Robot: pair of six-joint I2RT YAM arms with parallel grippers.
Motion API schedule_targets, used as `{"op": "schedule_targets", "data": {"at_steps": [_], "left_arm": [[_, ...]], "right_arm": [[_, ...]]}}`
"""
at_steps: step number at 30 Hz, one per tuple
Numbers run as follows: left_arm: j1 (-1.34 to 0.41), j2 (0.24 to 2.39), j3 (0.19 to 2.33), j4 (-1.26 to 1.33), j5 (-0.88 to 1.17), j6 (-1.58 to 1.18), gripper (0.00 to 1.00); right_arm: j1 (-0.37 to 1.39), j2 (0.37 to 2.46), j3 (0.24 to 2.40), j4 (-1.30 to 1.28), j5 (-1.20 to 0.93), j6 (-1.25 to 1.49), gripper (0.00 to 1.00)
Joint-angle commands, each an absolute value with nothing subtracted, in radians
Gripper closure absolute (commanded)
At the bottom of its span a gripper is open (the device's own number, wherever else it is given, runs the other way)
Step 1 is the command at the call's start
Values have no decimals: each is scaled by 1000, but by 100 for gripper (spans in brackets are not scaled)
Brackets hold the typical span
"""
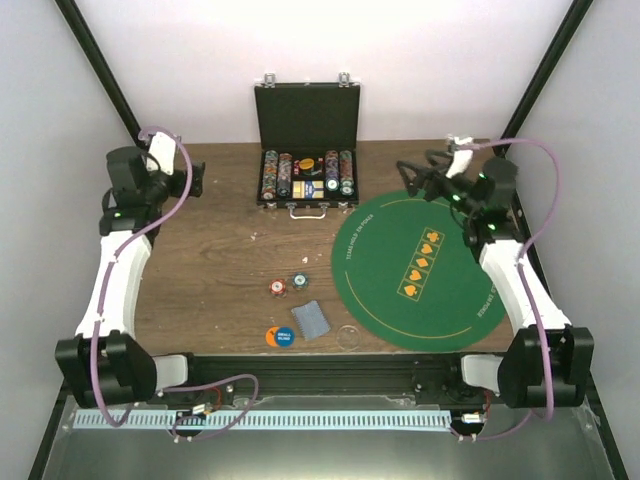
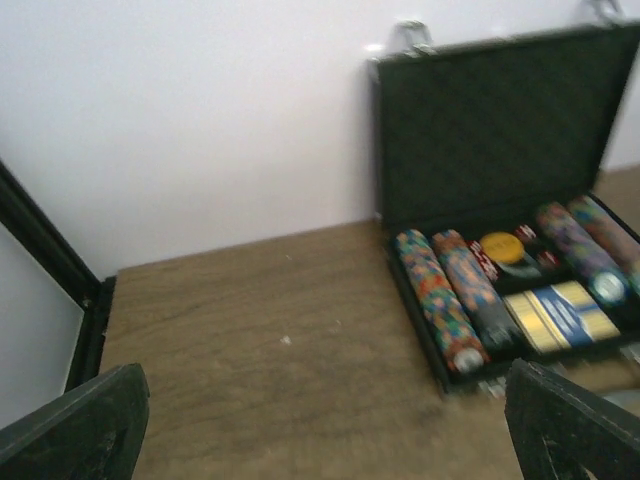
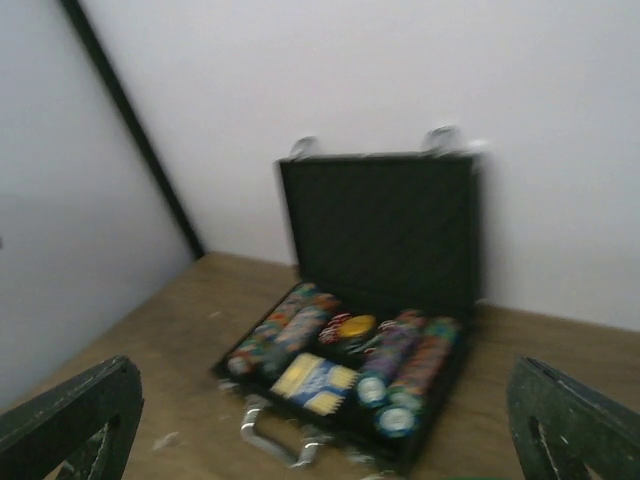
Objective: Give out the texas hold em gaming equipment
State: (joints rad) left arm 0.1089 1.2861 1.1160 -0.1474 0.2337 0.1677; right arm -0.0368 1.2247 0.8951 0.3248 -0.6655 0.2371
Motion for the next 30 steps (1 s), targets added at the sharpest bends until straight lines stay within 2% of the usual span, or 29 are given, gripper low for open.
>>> {"op": "schedule_targets", "data": {"at_steps": [1, 5, 10, 20, 26, 30], "left_arm": [[110, 1226, 1263, -787, 395, 376, 2], [109, 1189, 1331, -1051, 476, 443, 2], [109, 1164, 1338, -1223, 481, 478, 2], [108, 1155, 1243, -1155, 543, 382, 2], [107, 1175, 1247, -1139, 567, 361, 2], [107, 1181, 1236, -1137, 560, 359, 1]], "right_arm": [[146, 1271, 1095, -160, -631, 175, 0], [346, 1322, 1190, -427, -457, 144, 0], [533, 1462, 1313, -672, -267, 192, 0], [803, 1757, 1471, -755, -300, 88, 0], [829, 1949, 1590, -839, -236, 71, 0], [846, 1984, 1591, -841, -201, 58, 0]]}}
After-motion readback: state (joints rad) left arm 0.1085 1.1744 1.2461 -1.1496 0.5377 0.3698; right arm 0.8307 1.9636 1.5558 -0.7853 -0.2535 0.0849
